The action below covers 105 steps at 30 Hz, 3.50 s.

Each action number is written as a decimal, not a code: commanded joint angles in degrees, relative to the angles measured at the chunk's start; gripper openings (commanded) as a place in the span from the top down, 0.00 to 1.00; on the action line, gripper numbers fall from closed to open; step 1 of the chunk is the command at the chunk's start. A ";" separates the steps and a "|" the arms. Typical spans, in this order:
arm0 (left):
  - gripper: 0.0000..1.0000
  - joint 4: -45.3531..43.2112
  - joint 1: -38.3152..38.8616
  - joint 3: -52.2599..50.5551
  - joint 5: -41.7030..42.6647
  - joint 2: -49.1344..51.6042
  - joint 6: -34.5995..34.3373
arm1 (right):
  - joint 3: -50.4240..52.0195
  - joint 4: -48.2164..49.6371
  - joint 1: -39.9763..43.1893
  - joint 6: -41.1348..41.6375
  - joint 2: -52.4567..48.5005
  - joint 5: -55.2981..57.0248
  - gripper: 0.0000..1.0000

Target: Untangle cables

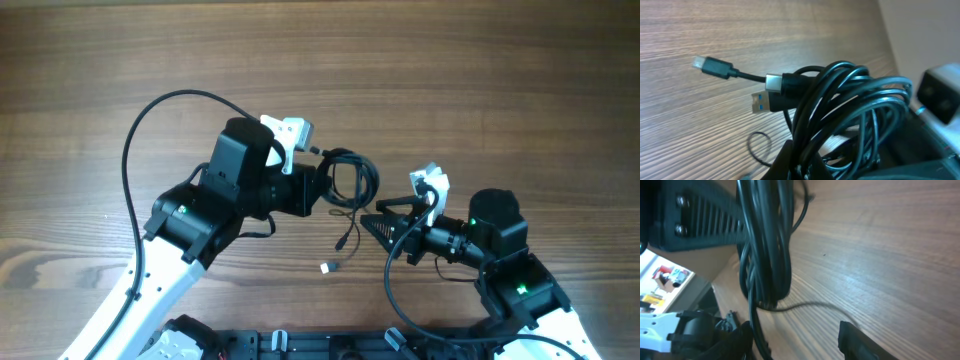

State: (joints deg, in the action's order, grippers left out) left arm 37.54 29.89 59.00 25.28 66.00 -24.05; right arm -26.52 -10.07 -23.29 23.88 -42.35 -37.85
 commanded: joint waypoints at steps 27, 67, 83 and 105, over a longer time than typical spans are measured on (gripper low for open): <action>0.96 5.60 -8.74 0.26 -8.79 -3.76 -27.15 | -8.41 2.82 -8.37 -7.48 -3.30 16.61 0.00; 0.96 11.32 -8.81 0.26 -3.37 -3.76 -12.13 | -8.52 14.05 -31.19 -30.10 -21.38 51.65 0.00; 0.96 12.55 -8.79 0.26 -0.96 -3.76 -9.14 | -10.56 0.52 -32.00 -31.65 -9.64 49.09 0.00; 0.96 11.72 -8.81 0.26 -10.69 -3.76 -9.38 | -10.56 3.72 -31.98 -0.63 -12.09 21.16 0.96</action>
State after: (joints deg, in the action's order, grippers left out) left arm 50.52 21.23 59.00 19.73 62.76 -34.22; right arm -35.77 -3.86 -54.83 15.66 -59.18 -7.42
